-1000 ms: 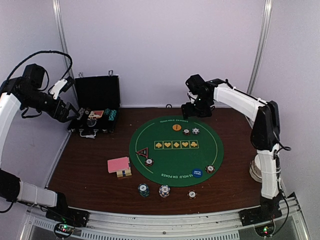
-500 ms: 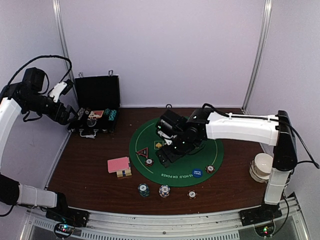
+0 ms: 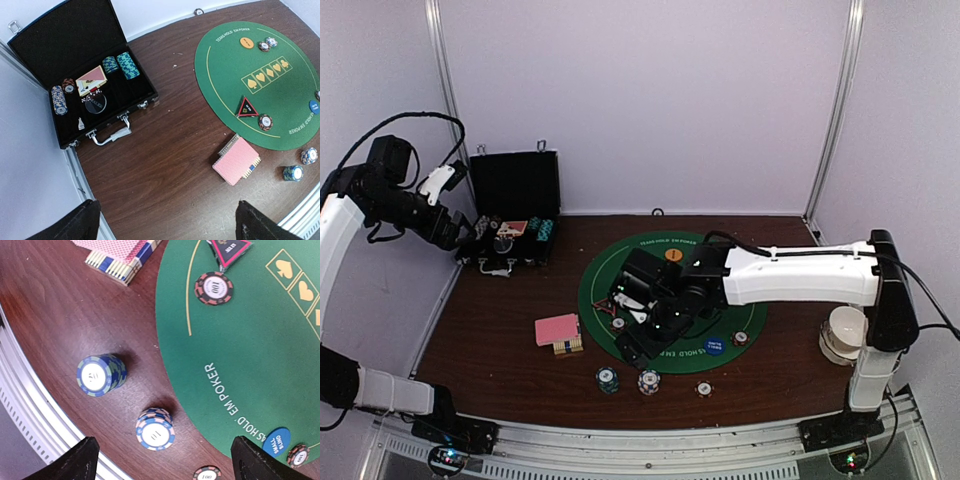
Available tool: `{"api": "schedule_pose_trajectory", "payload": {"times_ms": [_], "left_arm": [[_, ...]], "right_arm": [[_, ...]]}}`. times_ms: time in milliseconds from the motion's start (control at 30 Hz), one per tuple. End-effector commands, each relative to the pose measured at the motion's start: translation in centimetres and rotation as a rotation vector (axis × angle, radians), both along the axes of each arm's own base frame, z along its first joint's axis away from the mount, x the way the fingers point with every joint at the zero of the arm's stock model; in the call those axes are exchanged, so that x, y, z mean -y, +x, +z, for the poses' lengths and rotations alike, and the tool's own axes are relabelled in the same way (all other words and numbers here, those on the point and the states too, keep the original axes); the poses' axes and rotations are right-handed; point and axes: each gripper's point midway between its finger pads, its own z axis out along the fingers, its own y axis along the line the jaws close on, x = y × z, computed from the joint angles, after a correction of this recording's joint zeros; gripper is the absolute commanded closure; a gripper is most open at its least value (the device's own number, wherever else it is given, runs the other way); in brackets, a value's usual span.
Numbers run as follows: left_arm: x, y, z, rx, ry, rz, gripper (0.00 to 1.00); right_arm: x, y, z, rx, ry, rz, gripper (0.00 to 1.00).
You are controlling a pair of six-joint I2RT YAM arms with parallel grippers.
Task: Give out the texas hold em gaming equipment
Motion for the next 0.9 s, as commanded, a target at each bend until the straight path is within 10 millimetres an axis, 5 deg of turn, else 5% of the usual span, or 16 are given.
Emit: {"api": "schedule_pose_trajectory", "payload": {"times_ms": [0,467,867], "left_arm": [[0.1,-0.4,1.0,0.033,0.0,-0.018,0.03],[0.4,-0.7,1.1,0.02,-0.007,-0.041,0.03],[0.3,-0.9,1.2,0.021,0.004,-0.04,0.02]], "right_arm": [[-1.4,-1.6,-1.6,-0.054,0.016,0.038,0.06],[0.1,-3.4,-6.4,-0.106,-0.11,0.084,0.11],[0.2,-3.4,-8.3,-0.122,-0.143,0.089,0.22]]}}
